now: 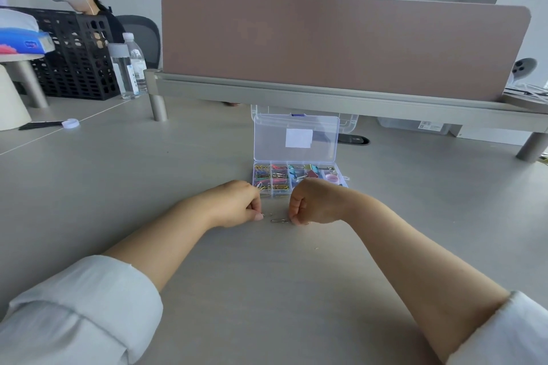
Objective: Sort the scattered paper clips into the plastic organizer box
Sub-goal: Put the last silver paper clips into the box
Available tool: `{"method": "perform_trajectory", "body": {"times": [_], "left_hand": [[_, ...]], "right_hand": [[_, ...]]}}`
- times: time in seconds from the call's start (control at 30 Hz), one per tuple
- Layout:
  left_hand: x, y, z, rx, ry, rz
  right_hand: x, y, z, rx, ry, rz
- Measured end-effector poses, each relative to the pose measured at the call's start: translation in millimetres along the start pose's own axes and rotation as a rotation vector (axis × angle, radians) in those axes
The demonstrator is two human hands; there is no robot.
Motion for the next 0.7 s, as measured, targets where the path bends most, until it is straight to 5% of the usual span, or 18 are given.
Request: {"method": "perform_trajectory", "body": {"times": [0.17, 0.27, 0.53, 0.7], "left_hand": [[0.3, 15.7, -1.9, -0.034, 0.034, 0.015], [2.1, 25.5, 3.0, -0.105, -0.006, 0.037], [1.7, 39.6, 48.1, -0.273, -0.558, 0.187], [14.5, 31.8, 41.4, -0.191, -0.542, 0.16]], "right_hand": [[2.0, 4.4, 12.9, 0.07, -0.182, 0.024], [1.4, 15.5, 5.8, 0.11, -0.135, 0.074], [4.8, 10.5, -12.9, 0.08, 0.02, 0.024], [10.1, 3.8, -1.4, 0.093, -0.064, 0.006]]}}
Point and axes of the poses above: each hand's wrist, its own x-axis towards the middle knuckle, its own z-axis out of the back of the hand, y = z × x, the point moved 10 cm from there along x, towards the middle knuckle, and after that the axes turned 10 degrees about x, right-handed, at the moved point
